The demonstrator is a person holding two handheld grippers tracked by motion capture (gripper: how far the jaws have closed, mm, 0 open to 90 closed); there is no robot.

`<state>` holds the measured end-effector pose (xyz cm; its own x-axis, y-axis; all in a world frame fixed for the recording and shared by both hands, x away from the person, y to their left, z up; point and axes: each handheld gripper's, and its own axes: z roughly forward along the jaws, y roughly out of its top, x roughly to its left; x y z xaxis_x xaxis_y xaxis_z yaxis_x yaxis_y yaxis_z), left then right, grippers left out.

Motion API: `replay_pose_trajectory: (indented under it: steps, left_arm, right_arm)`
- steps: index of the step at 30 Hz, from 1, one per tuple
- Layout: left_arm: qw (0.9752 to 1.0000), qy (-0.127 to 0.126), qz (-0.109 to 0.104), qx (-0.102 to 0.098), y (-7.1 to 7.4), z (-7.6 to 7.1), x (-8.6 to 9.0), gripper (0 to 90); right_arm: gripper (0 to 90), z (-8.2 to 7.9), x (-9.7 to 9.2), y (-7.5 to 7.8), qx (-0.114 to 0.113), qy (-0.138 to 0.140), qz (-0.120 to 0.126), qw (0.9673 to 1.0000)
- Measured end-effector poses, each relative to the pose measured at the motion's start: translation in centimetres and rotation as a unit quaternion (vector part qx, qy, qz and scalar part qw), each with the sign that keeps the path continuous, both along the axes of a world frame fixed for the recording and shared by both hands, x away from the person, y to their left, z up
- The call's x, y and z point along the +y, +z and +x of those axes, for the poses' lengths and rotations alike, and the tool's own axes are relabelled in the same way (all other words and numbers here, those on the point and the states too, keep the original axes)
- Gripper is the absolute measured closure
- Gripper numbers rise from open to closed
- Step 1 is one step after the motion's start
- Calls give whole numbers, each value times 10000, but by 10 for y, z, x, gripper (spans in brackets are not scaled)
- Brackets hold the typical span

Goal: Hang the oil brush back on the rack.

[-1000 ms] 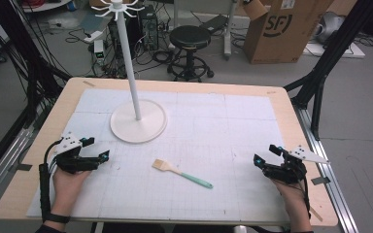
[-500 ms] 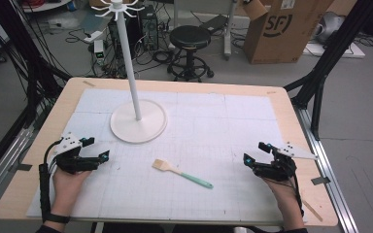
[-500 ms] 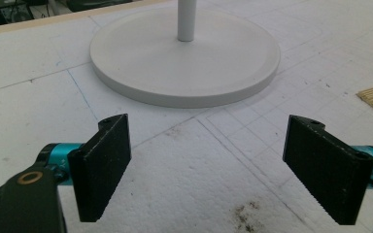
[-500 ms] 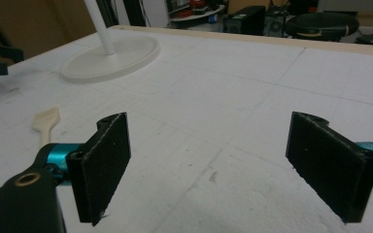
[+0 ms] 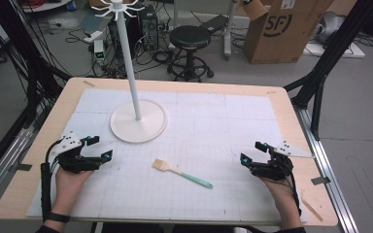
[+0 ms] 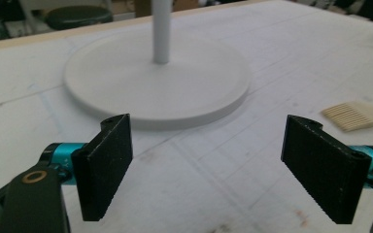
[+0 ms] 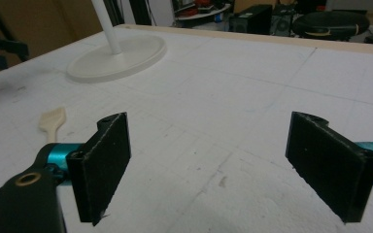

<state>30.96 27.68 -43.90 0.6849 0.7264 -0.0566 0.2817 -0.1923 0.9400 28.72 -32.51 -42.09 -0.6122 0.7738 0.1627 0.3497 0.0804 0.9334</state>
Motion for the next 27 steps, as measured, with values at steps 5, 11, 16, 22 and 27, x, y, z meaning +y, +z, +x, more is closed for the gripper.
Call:
replay_pose_trajectory:
  steps: [5, 11, 16, 22, 27]
  left_arm:
    - [9977, -669, -74, -44, 15, 3, -28, 176]
    - [9914, -1302, 146, -33, 22, 13, -67, 127]
    - [9861, -1657, 146, 2, 23, 18, -93, 89]
    - [9795, -2004, 186, 104, 24, 23, -121, 85]
    - [9736, -2235, 309, 343, 20, 26, -142, 106]
  right_arm:
    - [157, 0, -7, -2, 10, -64, 16, 10000]
    - [157, 1, -11, -2, -15, -82, 11, 10000]
    - [157, -1, -15, -2, 1, -126, 47, 9999]
    - [157, -1, -18, -3, 7, -144, 63, 9999]
    - [157, -1, -20, -3, -1, -165, 87, 9998]
